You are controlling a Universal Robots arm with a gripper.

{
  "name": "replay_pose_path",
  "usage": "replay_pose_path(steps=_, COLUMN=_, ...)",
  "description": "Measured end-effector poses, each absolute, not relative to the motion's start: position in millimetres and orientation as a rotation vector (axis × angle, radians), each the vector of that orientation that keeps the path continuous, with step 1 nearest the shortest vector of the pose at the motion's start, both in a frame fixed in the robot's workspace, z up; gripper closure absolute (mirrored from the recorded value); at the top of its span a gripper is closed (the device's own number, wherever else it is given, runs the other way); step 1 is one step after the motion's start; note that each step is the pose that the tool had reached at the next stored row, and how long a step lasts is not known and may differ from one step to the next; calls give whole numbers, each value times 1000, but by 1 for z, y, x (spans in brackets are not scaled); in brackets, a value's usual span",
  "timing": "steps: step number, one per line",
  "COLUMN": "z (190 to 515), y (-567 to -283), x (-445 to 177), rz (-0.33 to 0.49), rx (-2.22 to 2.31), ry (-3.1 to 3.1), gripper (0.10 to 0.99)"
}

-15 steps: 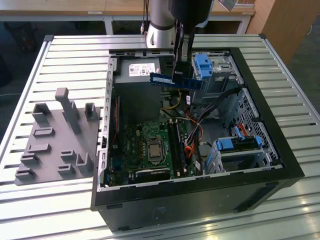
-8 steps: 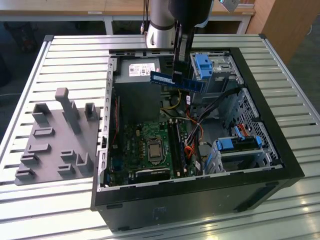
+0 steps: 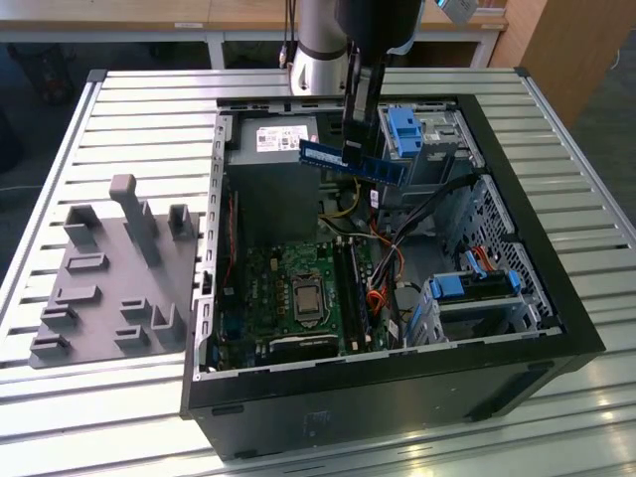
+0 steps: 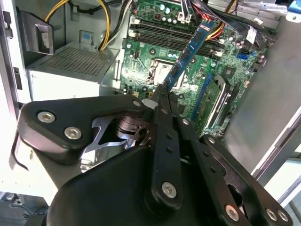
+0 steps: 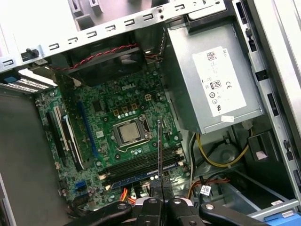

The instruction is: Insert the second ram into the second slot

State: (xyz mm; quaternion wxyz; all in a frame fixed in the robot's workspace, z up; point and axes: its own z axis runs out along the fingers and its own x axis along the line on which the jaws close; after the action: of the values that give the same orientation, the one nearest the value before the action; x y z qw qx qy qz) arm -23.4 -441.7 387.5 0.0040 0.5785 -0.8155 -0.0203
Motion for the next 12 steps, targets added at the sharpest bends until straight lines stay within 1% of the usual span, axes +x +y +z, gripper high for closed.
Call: replay_pose_path(steps=12, z=387, y=-442, x=-23, rz=-64, rx=1755, ry=-2597, gripper=973)
